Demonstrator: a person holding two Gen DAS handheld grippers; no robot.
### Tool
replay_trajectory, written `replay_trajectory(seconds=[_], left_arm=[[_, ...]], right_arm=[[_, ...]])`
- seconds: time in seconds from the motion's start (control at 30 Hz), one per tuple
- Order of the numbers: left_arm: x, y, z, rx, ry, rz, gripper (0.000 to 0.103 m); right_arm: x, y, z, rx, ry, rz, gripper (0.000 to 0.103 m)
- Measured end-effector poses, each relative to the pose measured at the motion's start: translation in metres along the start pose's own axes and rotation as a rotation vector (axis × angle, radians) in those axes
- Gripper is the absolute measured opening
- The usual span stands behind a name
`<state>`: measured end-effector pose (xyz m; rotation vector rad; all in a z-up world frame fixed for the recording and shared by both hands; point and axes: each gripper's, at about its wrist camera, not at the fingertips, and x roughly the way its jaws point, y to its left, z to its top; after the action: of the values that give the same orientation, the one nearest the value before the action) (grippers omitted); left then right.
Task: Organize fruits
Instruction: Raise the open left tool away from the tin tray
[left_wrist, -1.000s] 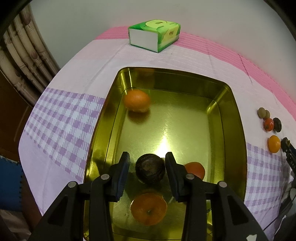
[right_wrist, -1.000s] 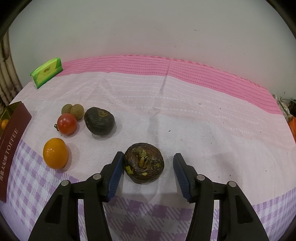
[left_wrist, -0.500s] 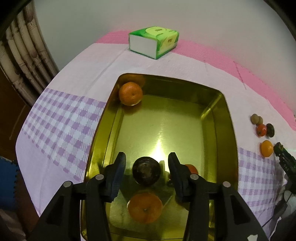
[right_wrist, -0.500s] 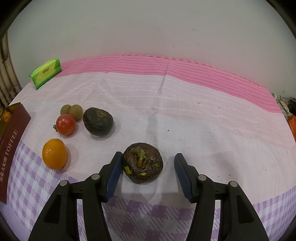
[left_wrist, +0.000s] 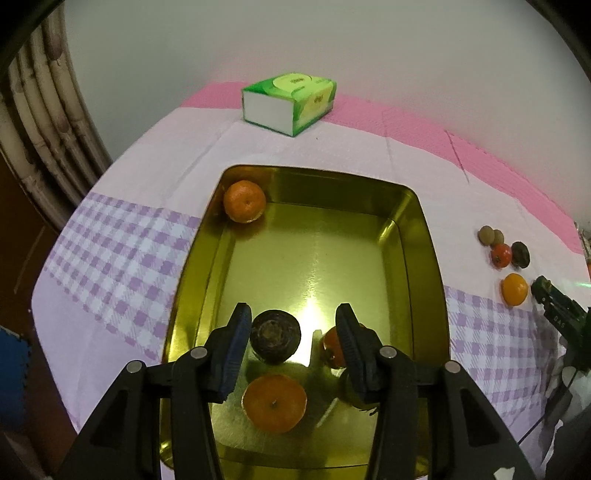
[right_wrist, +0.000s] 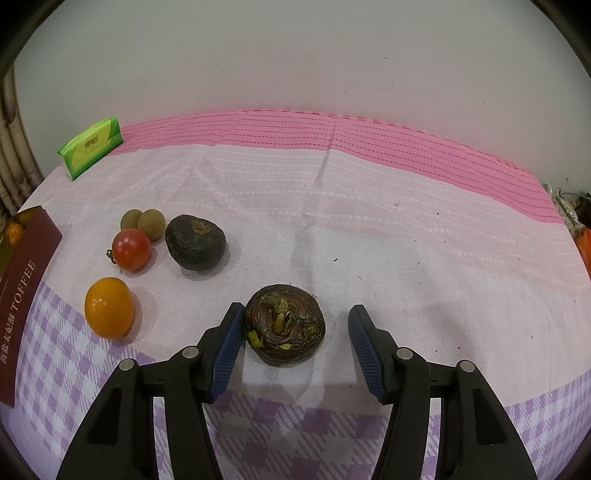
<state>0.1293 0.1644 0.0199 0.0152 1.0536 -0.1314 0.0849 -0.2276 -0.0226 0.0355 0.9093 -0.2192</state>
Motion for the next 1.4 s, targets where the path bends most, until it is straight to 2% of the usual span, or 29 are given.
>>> replay_trajectory(seconds=[0.67, 0.77, 0.93, 1.13, 1.4], left_arm=[[-0.018, 0.015, -0.016, -0.039, 0.019, 0.016, 0.046], [-0.023, 0.016, -0.018, -0.029, 0.014, 0.051, 0.055], [-0.033, 0.017, -0.021, -0.017, -0.005, 0.066, 0.058], [-0.041, 0.018, -0.022, -0.018, -0.02, 0.085, 0.068], [-0.046, 0.034, -0.026, -0.096, 0.004, 0.098, 0.074]], right_arm=[[0.001, 0.0, 0.001, 0.011, 0.006, -0.009, 0.06], [0.002, 0.0, 0.002, 0.016, 0.01, -0.01, 0.061], [0.003, 0.0, 0.003, 0.026, 0.017, -0.019, 0.061], [0.003, 0.0, 0.003, 0.04, 0.019, -0.026, 0.061], [0.001, 0.001, 0.002, 0.05, 0.027, -0.033, 0.061]])
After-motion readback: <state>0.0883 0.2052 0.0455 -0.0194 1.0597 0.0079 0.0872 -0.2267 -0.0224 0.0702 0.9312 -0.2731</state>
